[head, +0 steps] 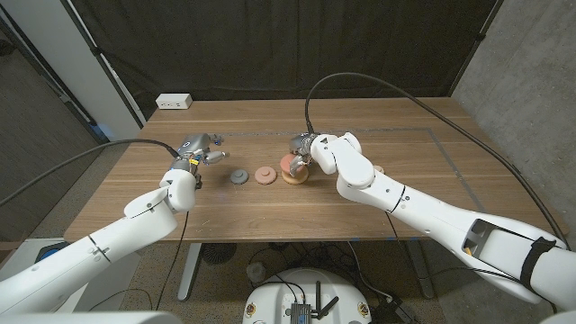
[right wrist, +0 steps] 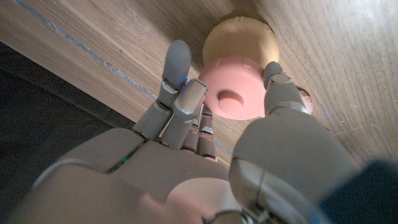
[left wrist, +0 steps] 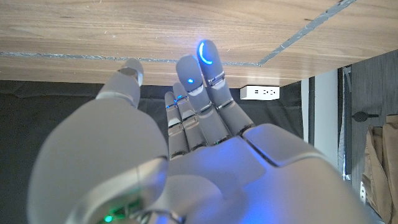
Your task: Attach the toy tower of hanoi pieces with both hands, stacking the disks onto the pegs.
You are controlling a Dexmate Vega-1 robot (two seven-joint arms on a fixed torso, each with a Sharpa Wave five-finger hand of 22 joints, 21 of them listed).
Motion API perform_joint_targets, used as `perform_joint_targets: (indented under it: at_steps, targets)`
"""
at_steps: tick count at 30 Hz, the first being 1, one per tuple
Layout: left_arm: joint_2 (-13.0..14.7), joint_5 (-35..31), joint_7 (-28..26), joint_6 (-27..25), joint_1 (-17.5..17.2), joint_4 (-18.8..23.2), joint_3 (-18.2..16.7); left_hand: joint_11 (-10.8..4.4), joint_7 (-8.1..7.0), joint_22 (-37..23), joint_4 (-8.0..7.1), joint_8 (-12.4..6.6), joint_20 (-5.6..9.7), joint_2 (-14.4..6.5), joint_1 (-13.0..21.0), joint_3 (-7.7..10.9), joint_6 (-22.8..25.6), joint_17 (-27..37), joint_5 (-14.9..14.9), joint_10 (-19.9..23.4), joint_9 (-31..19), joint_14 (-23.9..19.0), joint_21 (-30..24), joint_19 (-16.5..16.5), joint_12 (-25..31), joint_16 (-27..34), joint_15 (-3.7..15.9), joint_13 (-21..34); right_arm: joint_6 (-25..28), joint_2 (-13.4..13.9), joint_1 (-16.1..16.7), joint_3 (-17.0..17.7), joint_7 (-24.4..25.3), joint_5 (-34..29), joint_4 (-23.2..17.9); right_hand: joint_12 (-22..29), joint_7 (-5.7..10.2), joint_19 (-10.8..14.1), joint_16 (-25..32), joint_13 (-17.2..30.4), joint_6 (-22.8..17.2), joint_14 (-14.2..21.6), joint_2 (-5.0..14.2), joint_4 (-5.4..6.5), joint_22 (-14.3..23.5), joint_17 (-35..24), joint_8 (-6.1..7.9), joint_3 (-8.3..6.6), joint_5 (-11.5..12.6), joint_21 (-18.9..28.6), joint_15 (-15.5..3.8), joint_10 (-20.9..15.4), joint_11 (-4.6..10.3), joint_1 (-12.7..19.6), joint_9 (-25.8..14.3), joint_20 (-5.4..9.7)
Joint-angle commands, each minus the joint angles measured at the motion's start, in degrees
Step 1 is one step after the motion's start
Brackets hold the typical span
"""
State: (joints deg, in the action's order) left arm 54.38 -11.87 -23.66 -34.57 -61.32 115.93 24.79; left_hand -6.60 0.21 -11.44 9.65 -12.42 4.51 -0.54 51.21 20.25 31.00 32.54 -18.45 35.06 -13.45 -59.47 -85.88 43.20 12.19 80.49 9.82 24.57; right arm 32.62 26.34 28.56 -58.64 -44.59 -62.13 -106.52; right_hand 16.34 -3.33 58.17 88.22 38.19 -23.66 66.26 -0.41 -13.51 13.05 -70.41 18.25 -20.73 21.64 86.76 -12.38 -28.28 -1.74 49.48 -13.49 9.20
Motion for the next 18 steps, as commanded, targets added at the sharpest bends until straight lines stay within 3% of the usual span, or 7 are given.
perform_joint_targets:
  at_steps: [1, 18]
  targets:
    - [-0.13, -0.06, 0.33, -0.30, 0.47, -0.03, 0.35, 0.18, -0.14, -0.10, -0.29, 0.19, 7.27, -0.01, -0.48, 0.44, 0.42, 0.22, -0.24, 0.65, -0.17, -0.36, -0.29, -0.27, -0.03, 0.34, 2.77, 0.22, 1.04, -0.36, -1.07, -1.09, 0.09, 1.39, 2.17, 0.26, 7.50, 0.48, 0.17, 0.29, -8.23, 0.47, 3.16, 4.29, 0.08, -0.15, 0.54, -4.71, 0.31, 0.34, -0.09, -11.59, 11.12, 1.87, -0.50, 3.39]
    - [-0.33, 0.18, 0.44, -0.55, 0.71, -0.17, 0.58, 0.12, -0.11, 0.03, -0.32, 0.24, 7.26, 0.02, -0.72, 0.78, 0.46, 0.09, -0.23, 0.74, -0.20, -0.23, -0.64, -0.44, -0.06, 0.11, 2.77, 0.23, 2.23, -0.27, -2.37, -2.68, 0.66, 3.82, 4.22, -0.18, 7.49, 0.43, 0.13, 0.48, -8.29, 0.44, 3.03, 4.32, 0.04, -0.15, 0.39, -5.22, 0.49, 0.31, -0.09, -11.82, 11.07, 1.64, -0.55, 3.40]
